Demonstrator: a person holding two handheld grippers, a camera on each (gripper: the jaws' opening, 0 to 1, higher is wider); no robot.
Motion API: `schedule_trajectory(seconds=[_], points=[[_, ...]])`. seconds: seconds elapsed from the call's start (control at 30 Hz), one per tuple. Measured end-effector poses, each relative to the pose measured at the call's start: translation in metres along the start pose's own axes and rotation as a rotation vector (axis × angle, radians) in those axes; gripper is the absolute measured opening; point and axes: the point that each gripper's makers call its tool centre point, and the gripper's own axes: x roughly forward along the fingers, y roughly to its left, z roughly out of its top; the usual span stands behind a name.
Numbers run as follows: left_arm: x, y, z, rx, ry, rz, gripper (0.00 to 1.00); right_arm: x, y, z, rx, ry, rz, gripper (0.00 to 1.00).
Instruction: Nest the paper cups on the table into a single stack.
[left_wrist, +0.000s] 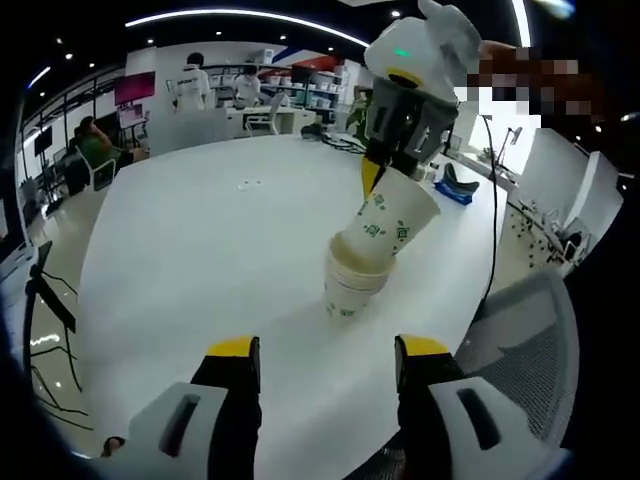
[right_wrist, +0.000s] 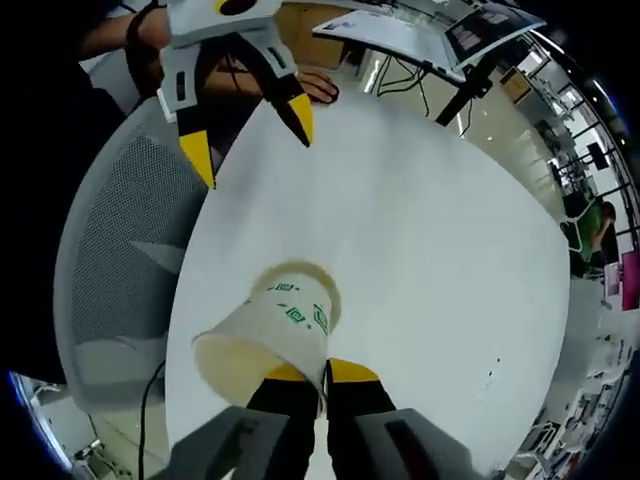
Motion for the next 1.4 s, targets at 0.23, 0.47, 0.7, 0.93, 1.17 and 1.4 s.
schedule_trajectory(seconds=[0.23,0.47,0.7,0.93,1.17,1.4], points=[[0.000,0.001,-0.002,-0.011,-0.002,-0.002,0.52,0.005,0.001,0.007,-0.031,0.012,0.007,0.00],[0.001,0.001,-0.003,-0.018,-0.002,-0.007,0.52,0.009,-0.002,0.013,-0.041,0.012,0.018,0.00],[0.002,0.001,-0.002,-0.019,-0.003,-0.008,0.52,0.014,-0.004,0.013,-0.031,0.009,0.026,0.00],[0.002,0.003,-0.003,-0.023,0.000,-0.005,0.52,0.017,-0.003,0.014,-0.022,-0.007,0.025,0.00],[0.003,0.002,-0.005,-0.022,0.008,-0.007,0.52,0.018,-0.002,0.014,-0.019,-0.014,0.026,0.00],[0.005,0.003,-0.004,-0.021,0.009,-0.010,0.51,0.020,-0.003,0.013,-0.008,-0.020,0.024,0.01]])
